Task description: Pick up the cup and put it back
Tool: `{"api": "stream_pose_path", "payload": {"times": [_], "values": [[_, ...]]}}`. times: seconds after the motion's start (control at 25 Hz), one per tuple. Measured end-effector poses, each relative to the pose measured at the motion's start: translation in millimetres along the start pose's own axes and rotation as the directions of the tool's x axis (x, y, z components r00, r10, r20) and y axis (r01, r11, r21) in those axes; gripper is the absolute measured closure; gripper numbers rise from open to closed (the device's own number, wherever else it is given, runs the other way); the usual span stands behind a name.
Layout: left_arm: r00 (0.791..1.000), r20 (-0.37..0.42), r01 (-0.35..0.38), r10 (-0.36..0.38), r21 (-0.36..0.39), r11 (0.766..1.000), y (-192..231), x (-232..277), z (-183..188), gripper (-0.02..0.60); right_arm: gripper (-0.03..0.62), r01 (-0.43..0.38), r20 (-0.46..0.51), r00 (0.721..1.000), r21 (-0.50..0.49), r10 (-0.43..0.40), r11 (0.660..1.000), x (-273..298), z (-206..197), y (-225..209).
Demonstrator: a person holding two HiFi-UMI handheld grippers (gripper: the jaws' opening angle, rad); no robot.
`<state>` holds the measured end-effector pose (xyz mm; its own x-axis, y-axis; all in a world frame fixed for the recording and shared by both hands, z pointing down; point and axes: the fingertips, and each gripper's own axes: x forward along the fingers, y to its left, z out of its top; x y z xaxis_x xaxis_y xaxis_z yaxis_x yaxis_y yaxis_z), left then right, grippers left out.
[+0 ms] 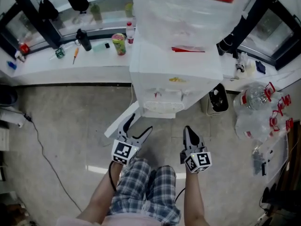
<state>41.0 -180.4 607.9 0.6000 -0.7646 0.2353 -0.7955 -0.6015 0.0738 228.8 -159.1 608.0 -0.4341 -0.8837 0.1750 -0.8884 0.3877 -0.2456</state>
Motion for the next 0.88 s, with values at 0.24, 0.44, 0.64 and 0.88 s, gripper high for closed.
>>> {"api": "stream_pose_path", "payload": {"times": [0.24,0.44,0.64,0.88], "values": [[0.998,-0.022,0.061,-0.061,0.015,0.998,-7.3,53.7,-105.8,0.222,0.577,-0.004,-0.007,1.0,0.004,0.004,1.0,31.6,-104.2,-37.8],[0.995,-0.027,0.095,-0.095,-0.005,0.995,-0.5,96.4,-197.1,0.222,0.577,-0.014,-0.015,1.0,-0.024,0.014,1.0,59.1,-188.3,-69.5],[0.993,-0.006,0.117,-0.117,0.037,0.992,11.1,140.0,-267.1,0.222,0.577,-0.016,0.022,1.0,-0.047,0.017,0.999,84.4,-251.2,-106.2],[0.99,0.009,0.138,-0.139,0.071,0.988,17.0,178.8,-323.0,0.222,0.577,-0.032,0.037,0.999,-0.072,0.035,0.997,105.6,-300.5,-132.1]]}}
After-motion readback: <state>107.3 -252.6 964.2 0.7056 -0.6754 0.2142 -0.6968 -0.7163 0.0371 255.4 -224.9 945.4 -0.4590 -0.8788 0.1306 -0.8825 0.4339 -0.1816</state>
